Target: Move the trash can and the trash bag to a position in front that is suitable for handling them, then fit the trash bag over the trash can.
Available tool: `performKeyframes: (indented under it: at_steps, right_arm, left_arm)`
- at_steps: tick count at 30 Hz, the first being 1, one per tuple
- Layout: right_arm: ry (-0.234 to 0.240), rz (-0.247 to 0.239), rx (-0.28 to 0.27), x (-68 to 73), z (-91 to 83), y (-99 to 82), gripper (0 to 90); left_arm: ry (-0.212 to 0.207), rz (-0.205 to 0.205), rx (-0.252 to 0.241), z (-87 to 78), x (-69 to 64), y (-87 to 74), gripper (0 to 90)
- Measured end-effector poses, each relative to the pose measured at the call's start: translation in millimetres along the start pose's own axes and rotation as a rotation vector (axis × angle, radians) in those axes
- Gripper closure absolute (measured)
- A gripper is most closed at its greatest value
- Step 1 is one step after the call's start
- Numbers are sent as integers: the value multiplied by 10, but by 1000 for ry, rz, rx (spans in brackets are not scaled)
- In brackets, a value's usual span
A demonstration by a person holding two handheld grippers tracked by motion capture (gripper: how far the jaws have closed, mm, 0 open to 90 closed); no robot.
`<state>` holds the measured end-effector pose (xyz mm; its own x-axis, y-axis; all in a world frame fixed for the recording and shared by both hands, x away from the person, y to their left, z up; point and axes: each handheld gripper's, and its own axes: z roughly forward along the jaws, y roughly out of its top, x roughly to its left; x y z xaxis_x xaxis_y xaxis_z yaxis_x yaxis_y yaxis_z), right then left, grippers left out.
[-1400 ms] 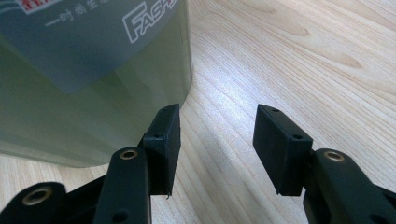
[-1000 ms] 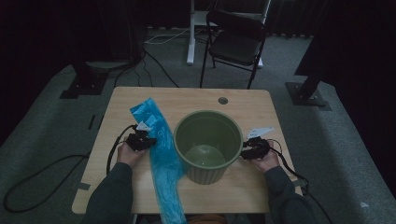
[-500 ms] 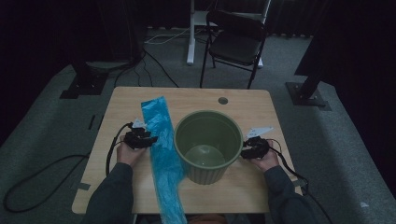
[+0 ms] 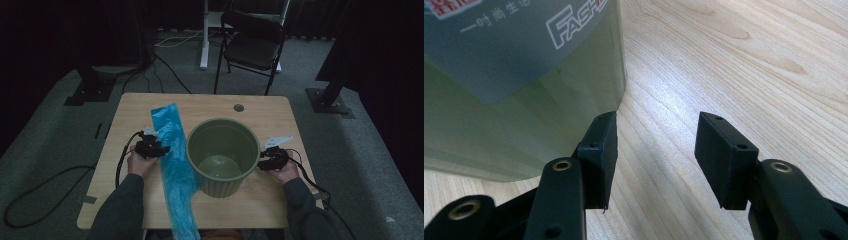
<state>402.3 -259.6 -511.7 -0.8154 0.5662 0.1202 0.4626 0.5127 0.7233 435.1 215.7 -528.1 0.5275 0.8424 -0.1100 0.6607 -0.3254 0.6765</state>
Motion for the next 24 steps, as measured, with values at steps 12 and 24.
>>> performKeyframes:
  at_steps: [12, 24]
  right_arm:
    - [-7, 8, -4, -8, -30, -32, 510]
    - [-10, 12, -3, -7, -49, -53, 510]
  left_arm:
    - [9, -18, 9, 44, -28, 17, 418]
    - [79, -56, 18, 60, 25, 15, 391]
